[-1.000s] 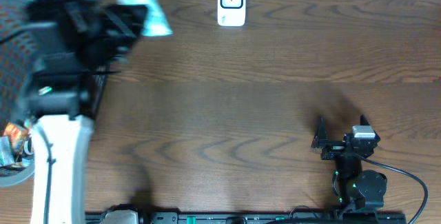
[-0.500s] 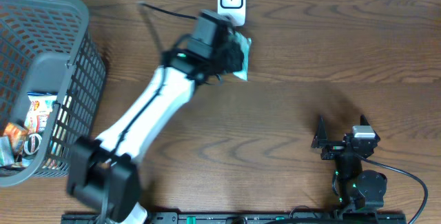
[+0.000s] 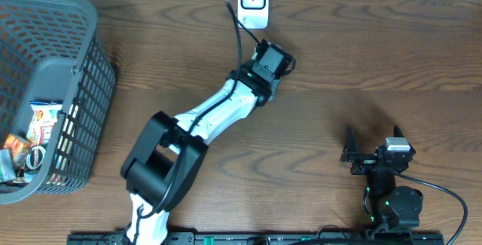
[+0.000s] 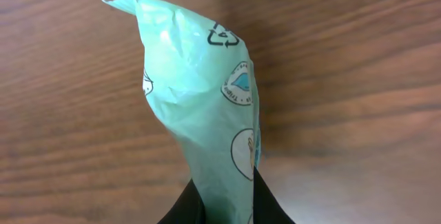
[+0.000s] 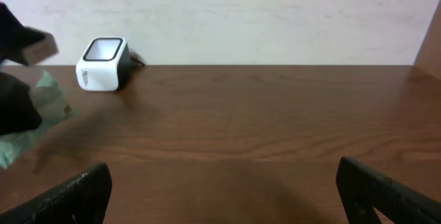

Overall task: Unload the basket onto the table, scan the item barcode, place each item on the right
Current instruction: 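Lift the wipes packet out and carry it toward the white scanner, then hold the wipes packet under the scanner, then release it beside it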

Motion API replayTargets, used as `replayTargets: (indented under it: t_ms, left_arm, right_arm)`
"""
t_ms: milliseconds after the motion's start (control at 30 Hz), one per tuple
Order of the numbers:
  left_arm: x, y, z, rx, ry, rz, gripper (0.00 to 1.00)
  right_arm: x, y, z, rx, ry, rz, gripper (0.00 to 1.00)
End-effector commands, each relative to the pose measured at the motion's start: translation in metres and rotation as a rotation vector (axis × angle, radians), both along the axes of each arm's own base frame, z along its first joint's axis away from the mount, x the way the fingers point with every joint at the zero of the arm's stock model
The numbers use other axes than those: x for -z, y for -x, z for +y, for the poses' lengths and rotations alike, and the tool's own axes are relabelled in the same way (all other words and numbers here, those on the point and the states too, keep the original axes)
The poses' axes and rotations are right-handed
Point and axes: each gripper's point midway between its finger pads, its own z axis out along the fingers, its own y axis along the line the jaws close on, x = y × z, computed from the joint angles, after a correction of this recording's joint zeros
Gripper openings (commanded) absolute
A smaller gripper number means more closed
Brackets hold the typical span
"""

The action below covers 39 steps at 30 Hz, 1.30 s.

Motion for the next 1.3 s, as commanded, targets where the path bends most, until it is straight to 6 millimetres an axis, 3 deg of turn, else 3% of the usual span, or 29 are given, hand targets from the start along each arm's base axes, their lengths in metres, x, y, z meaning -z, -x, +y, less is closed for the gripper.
replayTargets:
  t_ms: [0, 133, 233, 300, 400, 467, 600, 700, 900, 967, 1033, 1133, 1267]
  left_arm:
    - [0.009, -0.008, 0.010, -0.004, -0.117, -0.045, 0.12]
    - [0.019, -0.002, 0.005, 0.013, -0.133, -0.025, 0.13]
    - [0.016, 0.001, -0.006, 0.032, -0.122, -0.038, 0.33]
    - [0.015, 0.003, -0.012, 0.044, -0.115, -0.047, 0.35]
    - [0.012, 0.007, -0.022, 0.064, -0.108, -0.055, 0.53]
    - [0.006, 0.011, -0.029, 0.080, -0.098, -0.064, 0.54]
    - [-0.018, 0.017, -0.041, 0.101, -0.064, -0.101, 0.54]
    - [-0.047, 0.017, -0.043, 0.094, -0.018, -0.145, 0.55]
    - [-0.111, 0.013, -0.029, 0.047, 0.106, -0.221, 0.63]
    - [-0.120, 0.013, -0.019, 0.040, 0.119, -0.212, 0.66]
    - [-0.115, 0.015, -0.011, 0.042, 0.133, -0.163, 0.66]
    - [-0.088, 0.031, -0.017, 0.122, 0.220, 0.023, 0.66]
    - [-0.050, 0.063, -0.035, 0.203, 0.343, 0.276, 0.33]
  right_arm:
    - [0.001, 0.000, -0.002, 0.007, -0.010, 0.002, 0.99]
    - [0.001, 0.000, -0.002, 0.007, -0.010, 0.002, 0.99]
    - [0.001, 0.000, -0.002, 0.007, -0.010, 0.002, 0.99]
    - [0.001, 0.000, -0.002, 0.007, -0.010, 0.002, 0.99]
    - [0.001, 0.000, -0.002, 0.007, -0.010, 0.002, 0.99]
    - [0.001, 0.000, -0.002, 0.007, -0.010, 0.002, 0.99]
    - [0.001, 0.000, -0.002, 0.007, -0.010, 0.002, 0.99]
    - [0.001, 0.000, -0.002, 0.007, -0.010, 0.002, 0.99]
    - [0.001, 0.000, -0.002, 0.007, -0.010, 0.002, 0.99]
    - [0.001, 0.000, -0.002, 0.007, -0.010, 0.002, 0.99]
    - [0.001, 0.000, -0.002, 0.007, -0.010, 0.002, 0.99]
    - [0.001, 0.000, -0.002, 0.007, -0.010, 0.002, 0.99]
    - [0.001, 0.000, -0.002, 0.007, -0.010, 0.002, 0.99]
